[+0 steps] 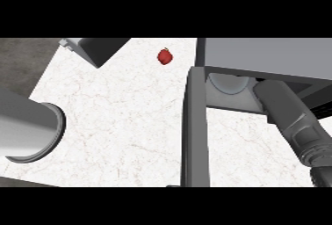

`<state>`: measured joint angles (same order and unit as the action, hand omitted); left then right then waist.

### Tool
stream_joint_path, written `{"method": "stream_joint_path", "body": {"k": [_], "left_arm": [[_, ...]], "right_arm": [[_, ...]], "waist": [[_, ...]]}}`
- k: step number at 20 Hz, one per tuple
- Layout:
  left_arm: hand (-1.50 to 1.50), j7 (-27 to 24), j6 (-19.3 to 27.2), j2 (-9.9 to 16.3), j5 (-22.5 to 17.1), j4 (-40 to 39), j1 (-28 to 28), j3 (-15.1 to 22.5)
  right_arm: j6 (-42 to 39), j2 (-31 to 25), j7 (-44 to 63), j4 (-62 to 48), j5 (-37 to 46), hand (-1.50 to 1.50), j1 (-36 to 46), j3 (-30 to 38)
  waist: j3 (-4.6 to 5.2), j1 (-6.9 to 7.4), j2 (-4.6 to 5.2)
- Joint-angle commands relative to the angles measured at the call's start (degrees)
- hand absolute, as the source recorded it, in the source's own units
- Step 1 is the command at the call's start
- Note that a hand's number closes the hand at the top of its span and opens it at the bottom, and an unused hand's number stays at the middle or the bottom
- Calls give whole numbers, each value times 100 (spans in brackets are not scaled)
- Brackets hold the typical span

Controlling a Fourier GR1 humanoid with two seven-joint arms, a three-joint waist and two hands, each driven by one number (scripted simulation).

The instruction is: Pick up the milk, place it into the microwave and close the microwave

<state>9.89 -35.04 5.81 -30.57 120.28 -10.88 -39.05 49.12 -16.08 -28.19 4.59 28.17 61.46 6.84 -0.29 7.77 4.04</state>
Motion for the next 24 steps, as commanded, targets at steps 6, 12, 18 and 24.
{"method": "stream_joint_path", "body": {"k": [6,12,18,24], "left_arm": [[-150,3,-356,74,147,-167,58,337],[-150,32,-493,-25,235,-210,124,652],[-150,-44,-702,-305,417,-70,75,1071],[-150,-10,-751,-288,363,-154,169,1215]], "right_arm": [[-668,202,-541,131,-88,-150,107,77],[-1349,382,-957,257,-462,-150,57,417],[-2194,500,-1259,330,-977,-150,22,888],[-3035,495,-1822,378,-1440,-150,-315,1311]], "waist": [[-5,27,-30],[-8,-93,-64],[0,-248,-167],[3,-347,-202]]}}
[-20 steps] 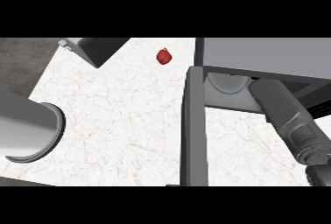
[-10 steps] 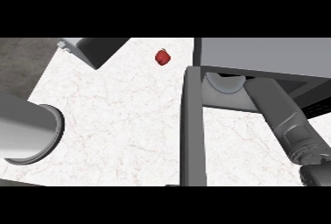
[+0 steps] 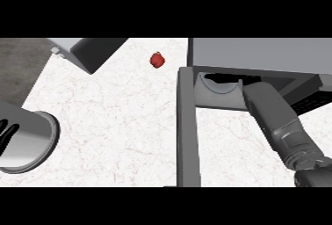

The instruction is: Pick up the milk, place it into the microwave and close the microwave

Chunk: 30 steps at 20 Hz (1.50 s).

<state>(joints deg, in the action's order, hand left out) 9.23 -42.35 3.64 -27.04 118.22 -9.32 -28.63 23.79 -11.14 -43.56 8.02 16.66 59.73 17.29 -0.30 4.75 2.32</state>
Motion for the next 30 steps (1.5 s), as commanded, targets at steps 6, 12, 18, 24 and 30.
{"method": "stream_joint_path", "body": {"k": [6,12,18,24,30], "left_arm": [[150,171,71,-356,397,88,56,768],[150,397,290,-361,372,113,171,1194],[150,337,979,-364,944,394,-248,2300],[150,204,1197,-364,1479,230,5,3093],[150,64,1415,-364,2072,-76,415,3411]], "right_arm": [[-1231,212,-451,15,-568,-150,-480,459],[-2238,432,-928,116,-750,-150,-1122,478],[-2363,700,-1026,658,-791,-150,-1913,240],[-2771,522,-881,1528,-790,-150,-2839,-71],[-3019,508,-510,2989,-1017,-150,-4139,-244]], "waist": [[18,-279,-134],[23,-397,-189],[33,-533,-262],[38,-640,-293],[45,-720,-306]]}}
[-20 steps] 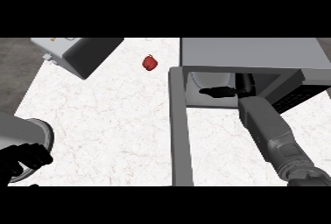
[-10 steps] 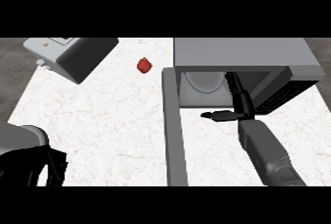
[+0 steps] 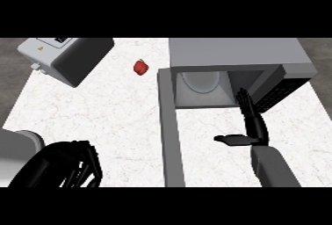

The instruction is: Pick up the milk, place it into the microwave and close the microwave

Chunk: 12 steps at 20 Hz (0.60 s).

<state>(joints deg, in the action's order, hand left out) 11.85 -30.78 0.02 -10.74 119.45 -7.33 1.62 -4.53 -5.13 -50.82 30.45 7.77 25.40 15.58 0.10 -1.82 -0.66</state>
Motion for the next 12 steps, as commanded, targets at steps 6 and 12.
{"method": "stream_joint_path", "body": {"k": [6,12], "left_arm": [[150,-614,393,-2,1097,-1130,960,1057],[150,-1162,1109,-2,1938,-2816,1636,1985]], "right_arm": [[-739,-302,418,2252,-327,-150,-2027,-255],[-1010,-378,655,3778,-583,-150,-2896,-341]], "waist": [[7,-101,17],[4,-79,51]]}}
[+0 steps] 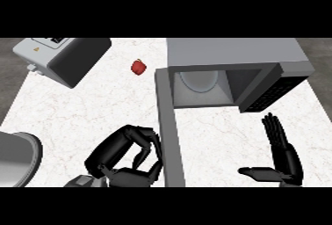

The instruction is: Pick up the milk, place it into the microwave and close the microwave

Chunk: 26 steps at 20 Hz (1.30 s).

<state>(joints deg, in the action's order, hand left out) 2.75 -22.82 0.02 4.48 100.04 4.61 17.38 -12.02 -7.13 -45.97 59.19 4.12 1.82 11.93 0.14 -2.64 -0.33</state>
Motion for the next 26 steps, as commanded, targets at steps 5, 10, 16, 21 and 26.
{"method": "stream_joint_path", "body": {"k": [5,10,16,21,26], "left_arm": [[150,-1277,1349,-1,764,-2317,571,1313],[150,-1999,2984,-1,246,-3464,1405,2127],[150,-3021,3880,-1,-987,-4704,2002,2740],[150,-2606,4269,-1,-1814,-4803,2600,3379],[150,-2883,4482,0,-2600,-4693,2941,3591]], "right_arm": [[-262,-180,-126,1677,61,-150,-1389,-260],[-1078,-354,491,2702,-643,-150,-1659,-269],[-1258,-415,887,3605,-1140,-150,-1898,-172],[-1380,-436,1334,4268,-1267,-150,-1860,-425],[-1679,-656,1647,4646,-1691,-150,-1992,-340]], "waist": [[-1,26,40],[4,-76,58],[6,-150,95],[14,-419,136],[17,-517,151]]}}
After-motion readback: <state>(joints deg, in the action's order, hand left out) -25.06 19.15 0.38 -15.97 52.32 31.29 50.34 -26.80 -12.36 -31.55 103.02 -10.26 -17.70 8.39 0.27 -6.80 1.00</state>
